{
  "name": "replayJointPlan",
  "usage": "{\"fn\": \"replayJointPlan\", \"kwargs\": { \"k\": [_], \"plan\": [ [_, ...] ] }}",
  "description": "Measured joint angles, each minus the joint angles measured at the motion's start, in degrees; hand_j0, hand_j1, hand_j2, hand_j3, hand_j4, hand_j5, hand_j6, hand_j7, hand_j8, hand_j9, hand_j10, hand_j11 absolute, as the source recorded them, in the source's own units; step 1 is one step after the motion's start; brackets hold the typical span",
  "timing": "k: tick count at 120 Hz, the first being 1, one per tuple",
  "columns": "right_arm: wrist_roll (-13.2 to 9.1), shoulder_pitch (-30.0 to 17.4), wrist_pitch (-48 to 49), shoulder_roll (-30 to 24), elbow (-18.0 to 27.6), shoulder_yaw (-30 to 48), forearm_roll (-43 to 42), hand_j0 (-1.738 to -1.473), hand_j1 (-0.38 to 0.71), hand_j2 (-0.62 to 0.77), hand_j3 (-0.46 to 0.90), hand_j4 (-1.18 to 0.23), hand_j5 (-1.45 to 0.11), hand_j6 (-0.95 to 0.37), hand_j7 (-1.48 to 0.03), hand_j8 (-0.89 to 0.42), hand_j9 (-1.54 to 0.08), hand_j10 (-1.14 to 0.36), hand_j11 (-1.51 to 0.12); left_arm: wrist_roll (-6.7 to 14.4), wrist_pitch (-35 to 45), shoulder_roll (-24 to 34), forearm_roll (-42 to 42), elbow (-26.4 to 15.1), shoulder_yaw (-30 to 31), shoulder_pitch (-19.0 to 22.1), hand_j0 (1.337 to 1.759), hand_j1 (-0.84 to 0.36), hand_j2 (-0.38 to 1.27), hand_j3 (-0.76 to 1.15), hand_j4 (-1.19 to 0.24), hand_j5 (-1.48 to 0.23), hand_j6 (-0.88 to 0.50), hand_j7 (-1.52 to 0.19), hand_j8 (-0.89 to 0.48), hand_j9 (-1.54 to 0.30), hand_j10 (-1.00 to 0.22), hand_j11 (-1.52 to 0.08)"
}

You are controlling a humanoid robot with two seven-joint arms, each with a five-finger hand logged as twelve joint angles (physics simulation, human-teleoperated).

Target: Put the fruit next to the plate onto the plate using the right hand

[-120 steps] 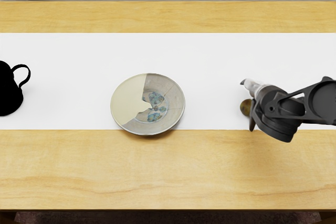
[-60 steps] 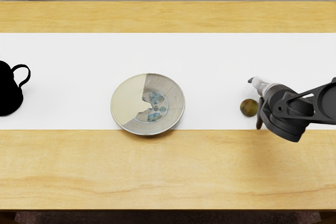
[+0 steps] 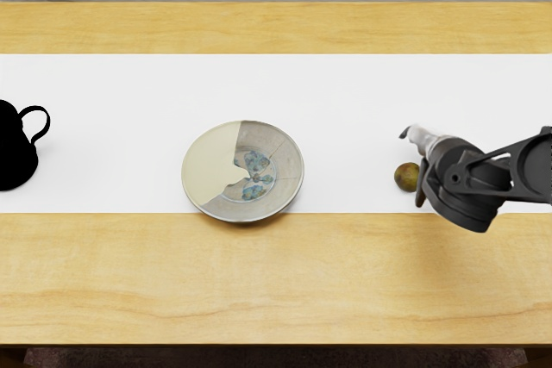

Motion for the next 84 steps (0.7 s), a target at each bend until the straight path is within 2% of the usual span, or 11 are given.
{"fn": "replayJointPlan", "kwargs": {
  "k": [84],
  "plan": [
    [0.0,-1.08,0.0,0.81,-0.39,-0.63,0.0,-1.658,-0.02,-0.05,0.0,-0.28,-0.36,-0.28,-0.36,-0.28,-0.36,-0.28,-0.36,0.0,0.0,0.0,0.0,0.01,0.0,0.0,1.658,0.35,0.0,0.0,0.0,0.0,0.0,0.0,0.0,0.0,0.0,0.0]
  ]
}}
